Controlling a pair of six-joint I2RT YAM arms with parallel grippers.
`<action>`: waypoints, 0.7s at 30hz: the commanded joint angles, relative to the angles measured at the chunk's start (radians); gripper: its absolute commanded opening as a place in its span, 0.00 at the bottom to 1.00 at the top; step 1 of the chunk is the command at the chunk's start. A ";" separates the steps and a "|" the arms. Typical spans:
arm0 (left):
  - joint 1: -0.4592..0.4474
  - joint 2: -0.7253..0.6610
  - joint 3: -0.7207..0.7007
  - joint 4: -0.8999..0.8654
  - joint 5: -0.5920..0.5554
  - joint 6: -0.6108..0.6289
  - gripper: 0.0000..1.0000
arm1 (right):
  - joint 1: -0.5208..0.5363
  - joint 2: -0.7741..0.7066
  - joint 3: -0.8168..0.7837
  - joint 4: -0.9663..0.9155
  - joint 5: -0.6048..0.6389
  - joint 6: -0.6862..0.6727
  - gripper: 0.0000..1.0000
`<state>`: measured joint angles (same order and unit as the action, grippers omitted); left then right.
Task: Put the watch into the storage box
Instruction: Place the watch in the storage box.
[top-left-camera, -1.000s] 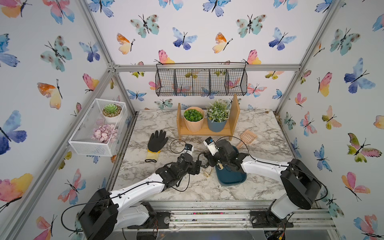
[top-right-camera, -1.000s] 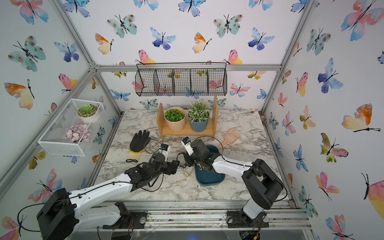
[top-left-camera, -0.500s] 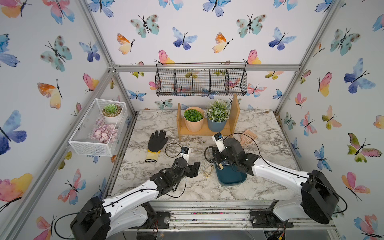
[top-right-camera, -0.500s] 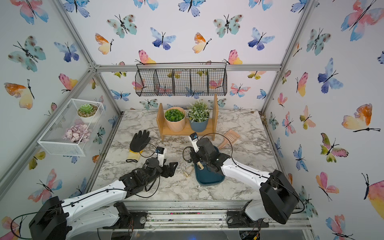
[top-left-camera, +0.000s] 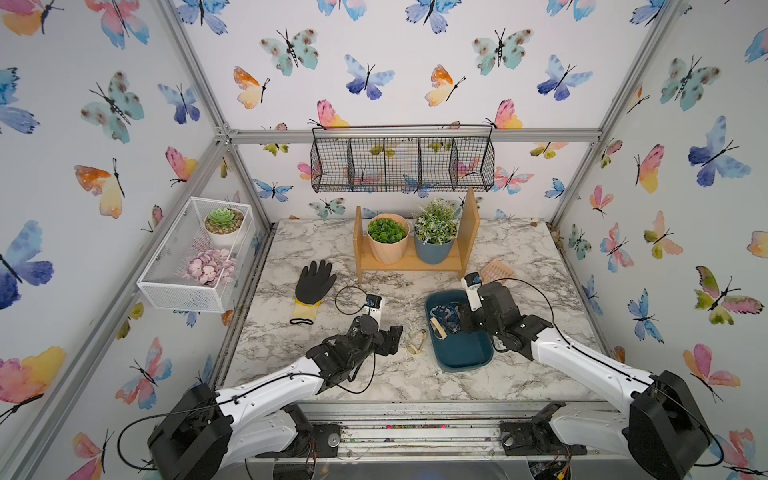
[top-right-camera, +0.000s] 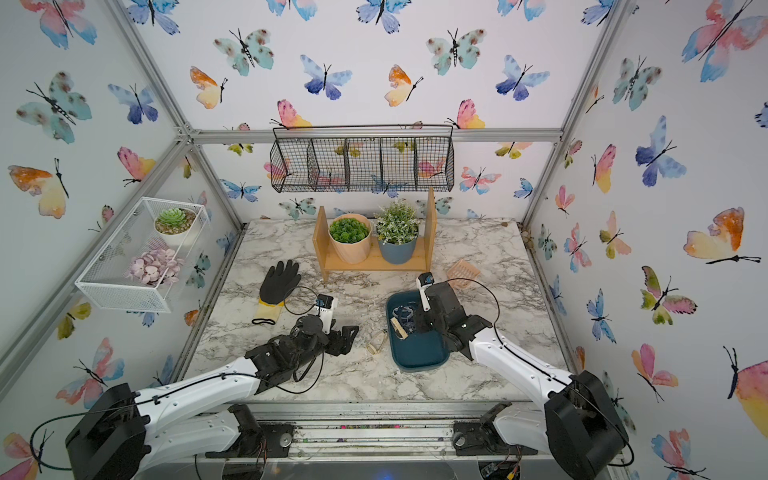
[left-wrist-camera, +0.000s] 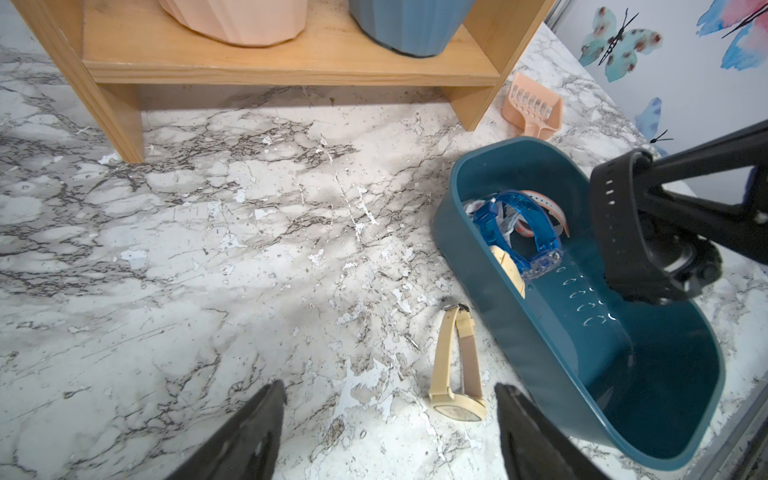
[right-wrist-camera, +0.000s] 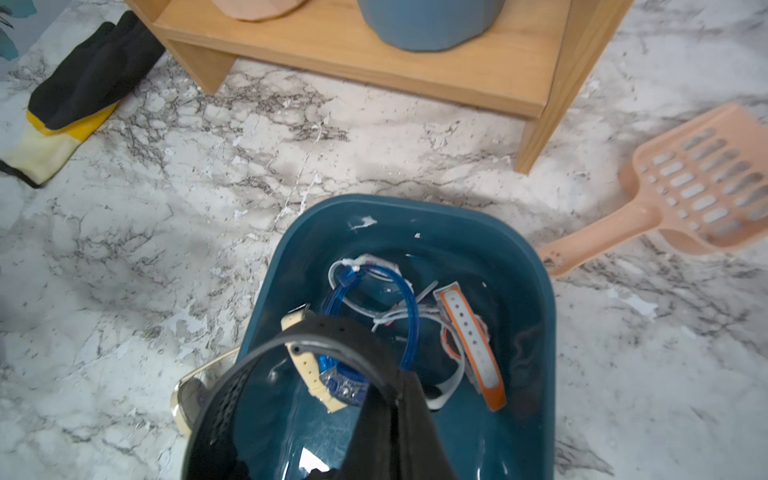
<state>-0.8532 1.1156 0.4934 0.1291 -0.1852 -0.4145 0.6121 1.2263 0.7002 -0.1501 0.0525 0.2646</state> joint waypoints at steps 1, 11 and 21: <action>-0.006 0.020 0.019 -0.002 0.018 0.020 0.83 | 0.002 -0.016 -0.043 -0.047 -0.037 0.059 0.02; -0.006 0.052 0.036 0.004 0.006 0.035 0.83 | -0.014 -0.004 -0.125 -0.056 -0.016 0.154 0.02; -0.006 0.171 0.107 -0.013 0.007 0.075 0.83 | -0.095 0.027 -0.151 -0.011 -0.059 0.158 0.08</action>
<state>-0.8532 1.2644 0.5735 0.1249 -0.1856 -0.3698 0.5251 1.2430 0.5560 -0.1795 0.0185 0.4114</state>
